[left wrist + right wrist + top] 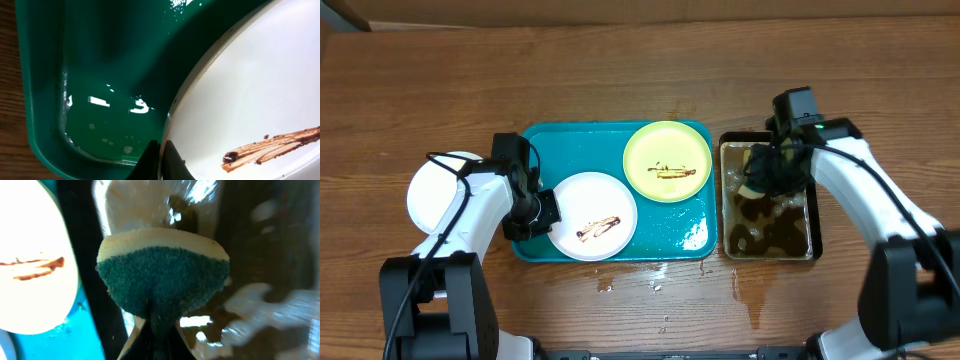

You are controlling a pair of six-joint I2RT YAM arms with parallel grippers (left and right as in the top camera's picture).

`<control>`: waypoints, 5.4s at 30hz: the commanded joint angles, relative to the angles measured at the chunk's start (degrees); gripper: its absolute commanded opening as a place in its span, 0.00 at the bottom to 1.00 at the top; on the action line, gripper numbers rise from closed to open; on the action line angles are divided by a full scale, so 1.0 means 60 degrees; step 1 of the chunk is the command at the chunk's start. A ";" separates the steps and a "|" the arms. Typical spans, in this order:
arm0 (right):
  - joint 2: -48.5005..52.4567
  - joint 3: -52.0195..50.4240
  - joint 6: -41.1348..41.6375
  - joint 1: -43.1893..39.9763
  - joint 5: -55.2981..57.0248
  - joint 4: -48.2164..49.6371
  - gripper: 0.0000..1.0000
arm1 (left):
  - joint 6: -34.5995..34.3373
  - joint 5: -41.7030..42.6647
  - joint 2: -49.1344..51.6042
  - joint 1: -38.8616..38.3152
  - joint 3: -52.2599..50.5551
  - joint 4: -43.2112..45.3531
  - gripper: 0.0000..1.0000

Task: Clean dirty plates on tray and stack at the side
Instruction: 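Dip the sponge in the pan's soapy water with the right gripper, then scrub the second white plate with the sponge in the right gripper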

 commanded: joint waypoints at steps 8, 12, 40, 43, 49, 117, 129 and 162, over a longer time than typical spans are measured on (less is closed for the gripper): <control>0.1854 -0.0015 -0.0018 -0.0076 0.1483 -0.1158 0.04 | -0.0091 -0.0204 -0.0033 -0.0051 -0.0113 -0.0011 0.04; 0.1880 0.0004 0.1719 -0.0259 0.2932 -0.1432 0.04 | -0.0087 -0.0204 -0.0033 -0.0051 -0.0113 -0.0015 0.04; 0.1242 0.0827 -0.0029 0.0794 0.0976 -0.1246 0.04 | -0.0095 -0.0197 -0.0033 -0.0051 -0.0113 0.0051 0.04; 0.0750 0.0958 -0.0029 0.0794 0.0634 -0.1315 0.04 | -0.0095 -0.0200 -0.0033 -0.0051 -0.0113 0.0047 0.04; -0.0091 0.0976 -0.0022 0.0794 0.0433 -0.1515 0.04 | -0.0098 -0.0193 -0.0033 -0.0051 -0.0113 0.0051 0.04; 0.1224 0.0900 0.0973 0.6666 -0.3151 0.4779 0.04 | 0.0160 0.0597 -0.0033 -0.0055 -0.0117 0.0193 0.04; 0.2022 0.0889 0.1242 0.7012 -0.3180 0.5686 0.04 | 0.0160 0.0594 -0.0033 -0.0233 -0.0157 0.0197 0.04; 0.3096 0.0867 0.1672 0.7020 -0.1872 0.4641 0.04 | 0.0149 0.0361 -0.0033 -0.0266 -0.0674 0.0561 0.04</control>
